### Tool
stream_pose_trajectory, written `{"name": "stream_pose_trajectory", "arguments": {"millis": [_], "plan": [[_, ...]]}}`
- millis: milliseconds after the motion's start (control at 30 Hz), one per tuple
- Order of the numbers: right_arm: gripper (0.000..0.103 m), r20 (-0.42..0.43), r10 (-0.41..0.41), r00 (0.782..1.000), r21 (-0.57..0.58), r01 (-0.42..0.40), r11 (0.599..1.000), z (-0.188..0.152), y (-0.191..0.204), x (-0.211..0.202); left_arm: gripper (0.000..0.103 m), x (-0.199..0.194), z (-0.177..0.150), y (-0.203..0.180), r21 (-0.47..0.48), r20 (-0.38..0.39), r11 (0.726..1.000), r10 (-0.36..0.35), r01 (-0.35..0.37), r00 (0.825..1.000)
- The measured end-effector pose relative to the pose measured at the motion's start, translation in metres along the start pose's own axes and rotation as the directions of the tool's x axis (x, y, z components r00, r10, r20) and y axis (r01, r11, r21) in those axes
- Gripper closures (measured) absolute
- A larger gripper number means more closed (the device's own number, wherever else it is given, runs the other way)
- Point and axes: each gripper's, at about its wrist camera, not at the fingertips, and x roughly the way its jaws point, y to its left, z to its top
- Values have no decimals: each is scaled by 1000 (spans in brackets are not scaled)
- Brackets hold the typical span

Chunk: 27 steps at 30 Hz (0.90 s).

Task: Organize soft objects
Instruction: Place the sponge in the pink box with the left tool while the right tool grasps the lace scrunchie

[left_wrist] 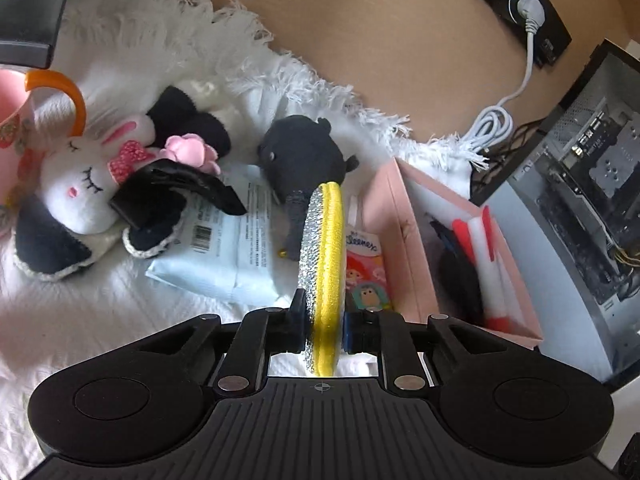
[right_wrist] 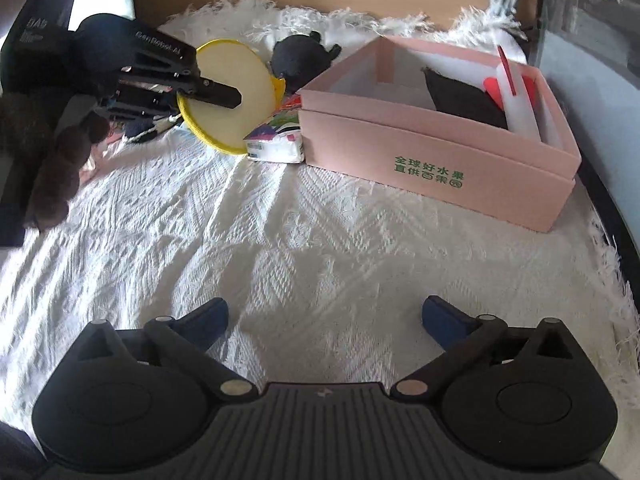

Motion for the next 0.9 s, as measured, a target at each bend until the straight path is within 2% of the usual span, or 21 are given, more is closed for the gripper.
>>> {"name": "stream_pose_trajectory", "arguments": {"millis": [167, 233, 367, 467, 533, 633, 733, 800, 900], "plan": [[0, -22, 8, 1000, 34, -7, 999, 7, -2, 1, 82, 4, -4, -5, 16, 25, 1000, -19, 18, 1000], [8, -34, 16, 999, -18, -17, 1000, 9, 1, 0, 83, 1, -4, -6, 22, 25, 1000, -14, 13, 1000], [10, 41, 15, 999, -70, -13, 997, 13, 8, -13, 85, -18, -8, -4, 7, 76, 1000, -9, 8, 997], [10, 86, 37, 996, -131, -25, 991, 28, 23, -14, 85, -49, -16, 1, -11, 147, 1000, 18, -16, 989], [14, 111, 66, 992, -193, -44, 980, 42, 40, -9, 85, -76, -27, 6, -21, 187, 999, 39, -36, 982], [22, 103, 158, 982, -291, -122, 949, 66, 74, 6, 85, -123, -50, 16, -22, 241, 993, 117, -115, 964], [23, 65, 257, 964, -385, -214, 898, 88, 117, 26, 85, -171, -73, 40, -114, 279, 972, 231, -207, 932], [23, 36, 315, 948, -444, -267, 856, 99, 148, 41, 85, -198, -88, 61, -215, 275, 940, 319, -266, 907], [23, -9, 371, 929, -509, -324, 798, 114, 198, 68, 85, -233, -111, 83, -337, 282, 894, 395, -295, 874]]}}
